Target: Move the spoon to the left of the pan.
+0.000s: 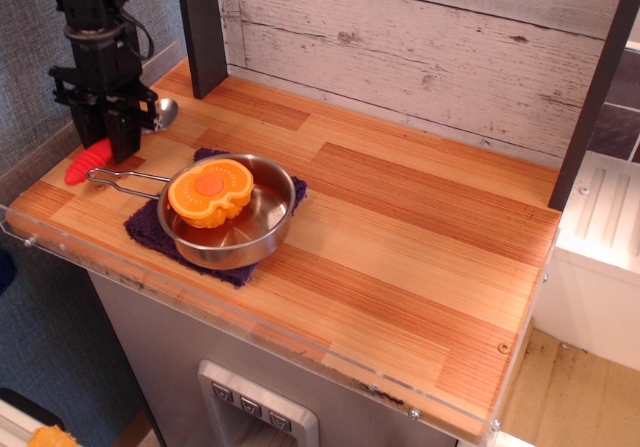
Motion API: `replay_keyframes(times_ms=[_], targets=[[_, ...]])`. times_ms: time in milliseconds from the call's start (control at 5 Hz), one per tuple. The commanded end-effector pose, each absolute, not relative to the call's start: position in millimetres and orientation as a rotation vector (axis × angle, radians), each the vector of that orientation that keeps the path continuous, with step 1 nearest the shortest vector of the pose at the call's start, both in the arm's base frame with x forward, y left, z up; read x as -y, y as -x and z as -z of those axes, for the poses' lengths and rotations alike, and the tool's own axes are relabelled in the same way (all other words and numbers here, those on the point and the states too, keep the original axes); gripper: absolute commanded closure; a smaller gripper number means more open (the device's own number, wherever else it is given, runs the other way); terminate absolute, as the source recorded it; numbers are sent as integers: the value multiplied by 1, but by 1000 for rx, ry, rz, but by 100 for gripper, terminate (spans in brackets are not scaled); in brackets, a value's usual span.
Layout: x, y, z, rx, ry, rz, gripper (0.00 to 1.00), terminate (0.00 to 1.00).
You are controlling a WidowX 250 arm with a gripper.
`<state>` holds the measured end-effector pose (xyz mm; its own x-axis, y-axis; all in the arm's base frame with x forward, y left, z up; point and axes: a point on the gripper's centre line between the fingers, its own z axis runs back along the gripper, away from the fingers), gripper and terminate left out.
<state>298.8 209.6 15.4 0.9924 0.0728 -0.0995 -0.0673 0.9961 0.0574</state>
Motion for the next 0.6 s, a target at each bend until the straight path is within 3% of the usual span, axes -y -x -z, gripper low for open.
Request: replay_keyframes(times_ms=[0,200,400], targets=[[-199,-288,-25,-89,-56,-13,100,0],[-198,-288,-27,-92,-58,-6,0,0],[-200,-287,-34,-68,-61,-12,0,0]])
